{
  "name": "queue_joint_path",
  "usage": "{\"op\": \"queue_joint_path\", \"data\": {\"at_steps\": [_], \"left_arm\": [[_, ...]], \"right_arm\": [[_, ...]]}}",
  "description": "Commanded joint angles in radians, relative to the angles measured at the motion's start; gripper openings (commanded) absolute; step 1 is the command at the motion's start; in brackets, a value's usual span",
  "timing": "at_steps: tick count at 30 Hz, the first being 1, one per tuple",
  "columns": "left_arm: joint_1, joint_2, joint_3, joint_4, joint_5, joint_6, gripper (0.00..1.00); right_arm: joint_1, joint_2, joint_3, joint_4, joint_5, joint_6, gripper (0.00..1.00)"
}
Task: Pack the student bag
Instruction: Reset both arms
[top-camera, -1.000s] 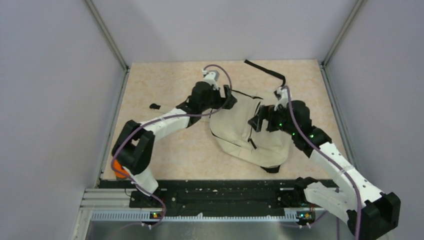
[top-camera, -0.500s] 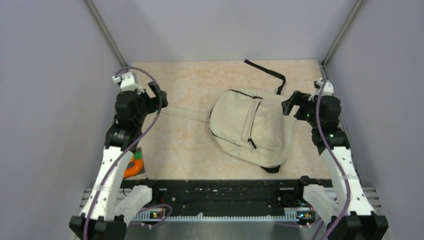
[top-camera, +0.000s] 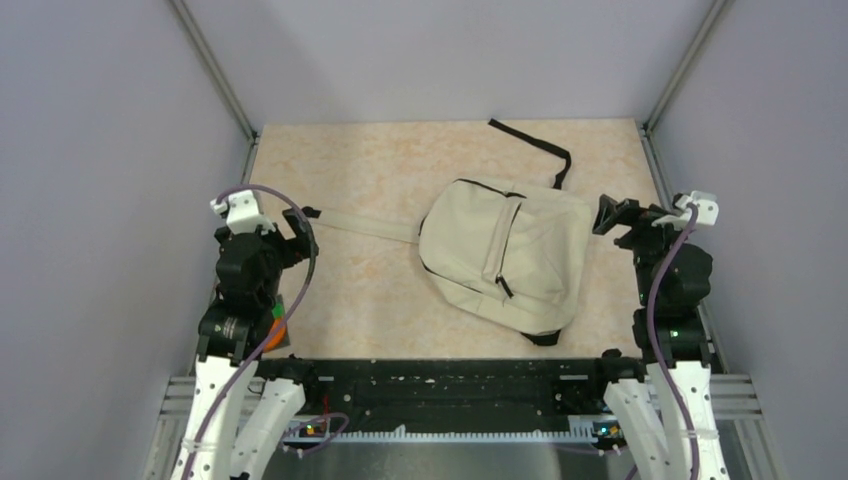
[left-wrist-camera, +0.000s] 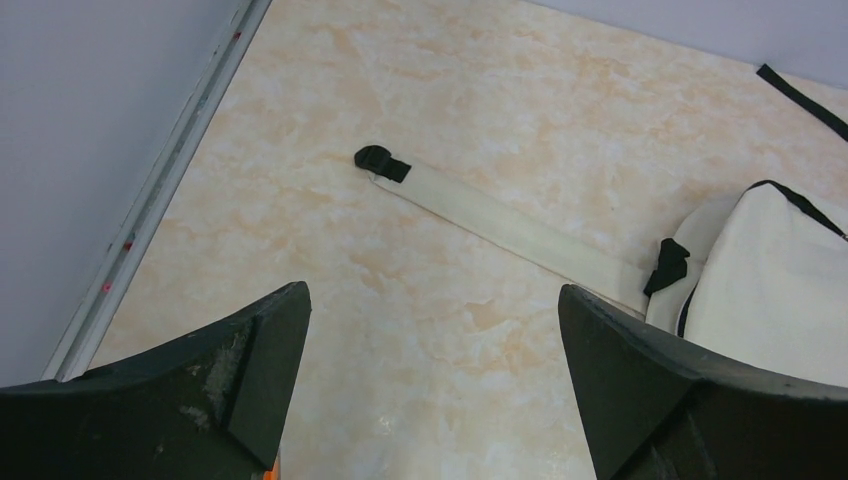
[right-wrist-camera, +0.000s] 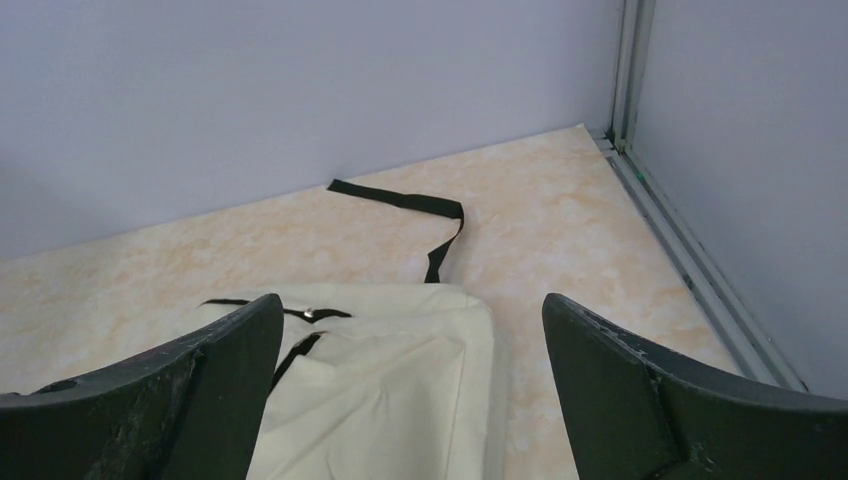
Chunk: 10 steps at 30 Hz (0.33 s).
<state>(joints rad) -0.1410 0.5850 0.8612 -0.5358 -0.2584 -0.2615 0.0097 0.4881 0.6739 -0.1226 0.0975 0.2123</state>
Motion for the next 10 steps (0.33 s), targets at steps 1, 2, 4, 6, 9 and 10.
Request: {"op": "queue_joint_path", "data": {"at_steps": [1,2,4,6,9,10], "left_arm": [[0.003,0.002,0.004,0.031,-0.037,0.022,0.98],[0.003,0.002,0.004,0.033,-0.037,0.023,0.98],[0.003,0.002,0.001,0.037,-0.033,0.025,0.98],[0.002,0.003,0.000,0.040,-0.025,0.027,0.98],[0.003,0.003,-0.006,0.041,-0.026,0.028,0.98],[0.002,0.003,-0.010,0.045,-0.027,0.030,0.98]], "right_arm": [[-0.007,0.014,-0.001,0.033,0.033,-0.014,0.99],[-0.005,0.019,0.001,0.031,0.034,-0.013,0.99],[-0.006,0.028,0.008,0.021,0.035,-0.014,0.99],[-0.006,0.028,0.009,0.020,0.040,-0.014,0.99],[-0.005,0.037,0.011,0.016,0.045,-0.008,0.99],[-0.005,0.042,0.014,0.012,0.043,-0.008,0.99]]}}
